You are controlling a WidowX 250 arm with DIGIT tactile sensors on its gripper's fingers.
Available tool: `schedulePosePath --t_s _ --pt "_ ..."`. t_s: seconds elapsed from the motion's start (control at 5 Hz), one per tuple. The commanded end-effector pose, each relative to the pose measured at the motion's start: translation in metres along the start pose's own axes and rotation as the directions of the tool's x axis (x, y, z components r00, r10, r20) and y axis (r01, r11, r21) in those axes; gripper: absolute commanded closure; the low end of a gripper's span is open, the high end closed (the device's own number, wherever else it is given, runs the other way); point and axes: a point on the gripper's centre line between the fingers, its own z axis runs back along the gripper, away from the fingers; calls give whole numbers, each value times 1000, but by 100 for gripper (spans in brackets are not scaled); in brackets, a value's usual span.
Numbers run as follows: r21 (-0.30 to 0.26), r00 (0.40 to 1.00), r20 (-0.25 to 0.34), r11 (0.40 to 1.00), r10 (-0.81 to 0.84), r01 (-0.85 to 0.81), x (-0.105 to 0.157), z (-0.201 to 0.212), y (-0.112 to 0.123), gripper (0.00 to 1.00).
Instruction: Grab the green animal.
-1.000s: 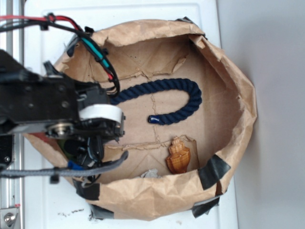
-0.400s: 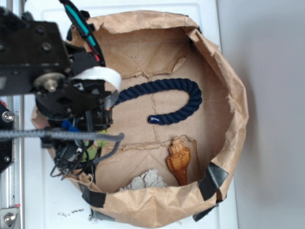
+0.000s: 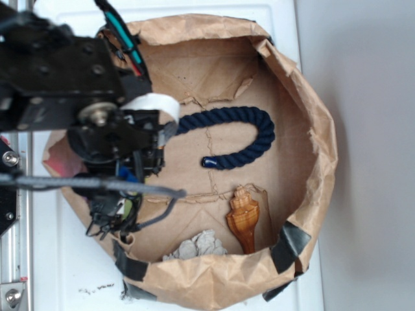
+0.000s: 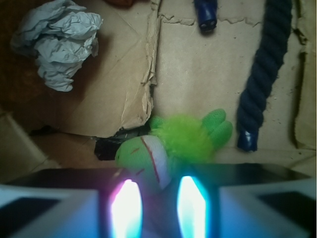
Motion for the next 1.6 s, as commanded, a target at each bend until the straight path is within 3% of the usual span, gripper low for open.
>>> schedulePosePath --t_s 0.0,0.8,1.2,1.4 --pt "-4 990 84 993 117 -117 21 0 7 0" --pt "115 978 102 975 179 -191 30 -42 15 0" --pt "90 954 -1 950 299 -298 15 -19 13 0" --pt "70 943 37 941 330 -331 12 -5 12 0"
